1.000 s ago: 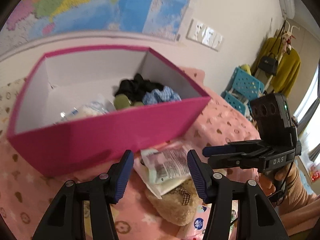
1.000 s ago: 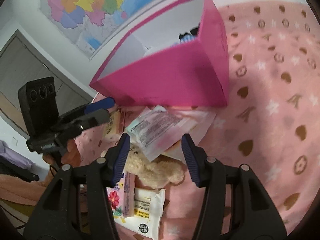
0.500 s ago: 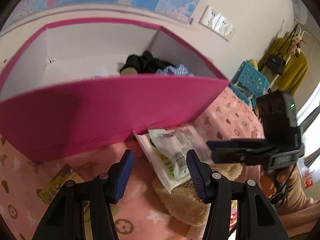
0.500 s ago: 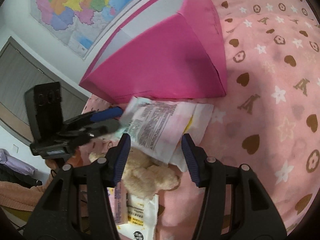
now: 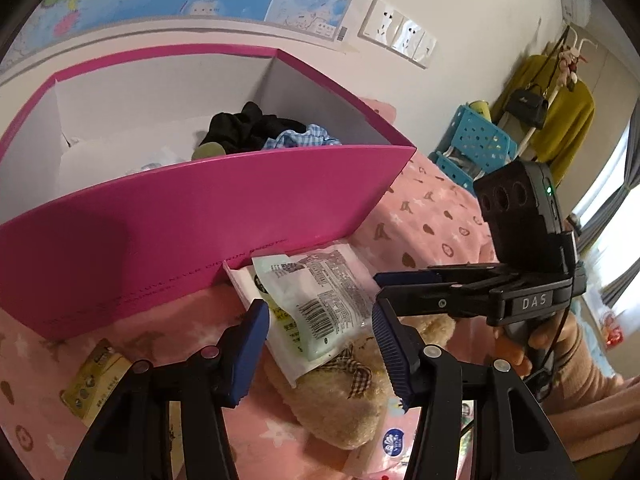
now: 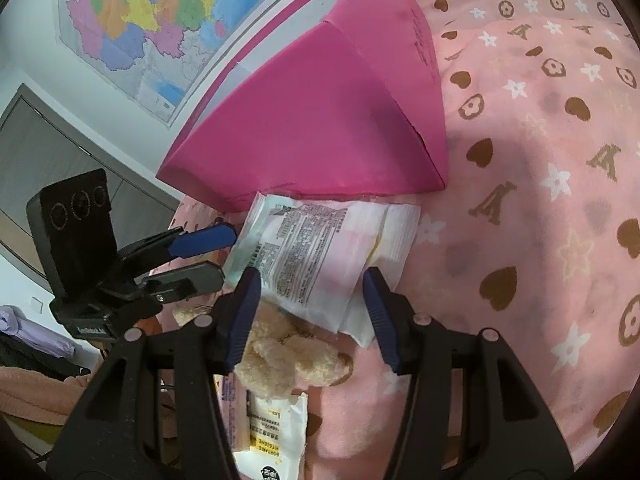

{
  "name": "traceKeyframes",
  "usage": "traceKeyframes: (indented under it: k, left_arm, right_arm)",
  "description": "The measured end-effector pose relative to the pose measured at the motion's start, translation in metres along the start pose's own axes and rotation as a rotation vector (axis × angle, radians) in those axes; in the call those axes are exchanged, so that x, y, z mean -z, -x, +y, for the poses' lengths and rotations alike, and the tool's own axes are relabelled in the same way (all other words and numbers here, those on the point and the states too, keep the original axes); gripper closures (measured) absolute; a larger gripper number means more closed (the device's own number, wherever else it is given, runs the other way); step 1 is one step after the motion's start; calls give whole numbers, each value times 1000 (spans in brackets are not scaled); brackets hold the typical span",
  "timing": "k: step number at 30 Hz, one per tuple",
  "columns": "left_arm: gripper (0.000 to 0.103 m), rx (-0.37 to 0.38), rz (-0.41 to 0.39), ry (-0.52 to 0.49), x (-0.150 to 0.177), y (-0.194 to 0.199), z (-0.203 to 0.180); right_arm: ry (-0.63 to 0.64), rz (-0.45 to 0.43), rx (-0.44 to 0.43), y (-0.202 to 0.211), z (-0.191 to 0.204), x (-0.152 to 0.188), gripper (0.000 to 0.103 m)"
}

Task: Organize soft objects
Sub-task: 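Reach the right gripper to the clear wipes packet and grasp it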

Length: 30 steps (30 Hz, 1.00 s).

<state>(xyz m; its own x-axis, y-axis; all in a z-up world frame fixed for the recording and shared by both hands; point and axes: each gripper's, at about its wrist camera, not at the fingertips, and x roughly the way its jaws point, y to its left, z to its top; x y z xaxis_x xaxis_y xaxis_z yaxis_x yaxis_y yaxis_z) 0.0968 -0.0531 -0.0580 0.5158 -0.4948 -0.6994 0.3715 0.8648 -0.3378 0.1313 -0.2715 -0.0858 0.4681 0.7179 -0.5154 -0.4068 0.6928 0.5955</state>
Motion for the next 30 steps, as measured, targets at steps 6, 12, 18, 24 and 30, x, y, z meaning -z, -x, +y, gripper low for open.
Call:
traceKeyframes:
  k: [6, 12, 18, 24, 30]
  left_arm:
    - [49, -6, 28, 6, -4, -4, -3]
    - [49, -17, 12, -35, -6, 4, -14]
    - [47, -42, 83, 10, -7, -12, -2]
    - [41, 7, 92, 33, -9, -14, -1]
    - [41, 98, 87, 86, -8, -19, 0]
  right_arm:
    - [10, -19, -2, 2, -4, 4, 48]
    - [4, -22, -8, 3, -5, 7, 53]
    - [-1, -24, -15, 5, -6, 8, 53]
    - [17, -37, -24, 5, -1, 7, 53]
    - [24, -56, -30, 7, 1, 9, 56]
